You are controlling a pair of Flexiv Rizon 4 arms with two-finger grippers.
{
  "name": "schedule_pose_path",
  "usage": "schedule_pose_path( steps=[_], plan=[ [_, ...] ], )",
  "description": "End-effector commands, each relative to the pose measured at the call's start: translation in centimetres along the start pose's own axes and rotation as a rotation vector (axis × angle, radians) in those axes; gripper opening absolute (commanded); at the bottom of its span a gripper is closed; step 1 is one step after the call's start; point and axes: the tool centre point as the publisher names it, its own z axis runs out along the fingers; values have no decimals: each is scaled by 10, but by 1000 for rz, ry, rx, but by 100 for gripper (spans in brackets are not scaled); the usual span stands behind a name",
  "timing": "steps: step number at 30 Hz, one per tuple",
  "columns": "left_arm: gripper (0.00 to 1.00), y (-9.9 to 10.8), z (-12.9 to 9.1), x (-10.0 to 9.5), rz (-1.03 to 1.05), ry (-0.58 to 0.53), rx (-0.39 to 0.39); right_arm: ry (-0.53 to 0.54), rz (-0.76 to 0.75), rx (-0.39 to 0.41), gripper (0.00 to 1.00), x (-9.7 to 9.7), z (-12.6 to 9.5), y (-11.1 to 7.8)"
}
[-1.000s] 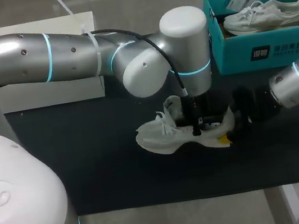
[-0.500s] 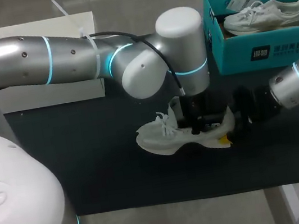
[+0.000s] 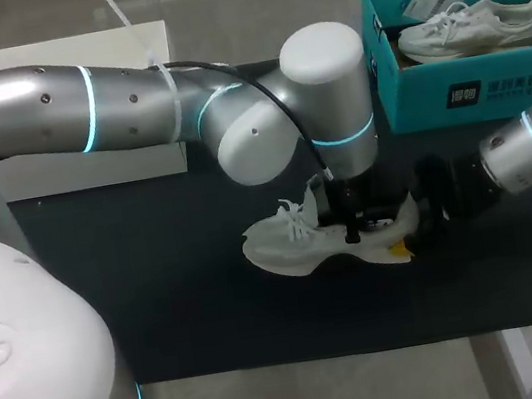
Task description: Take the shoe out of the shoebox, open the shoe tongue, remove and reinsert the insole, then place the shoe into the shoebox
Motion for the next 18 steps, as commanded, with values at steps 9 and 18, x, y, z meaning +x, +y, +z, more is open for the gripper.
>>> schedule_pose_path(
  steps=[9,18],
  plan=[
    [45,4,55,6,-12,10,19,-3,2,2,0,-1,4,0],
    [35,1,65,9,12,30,-4,-3,2,2,0,-1,4,0]
  ],
)
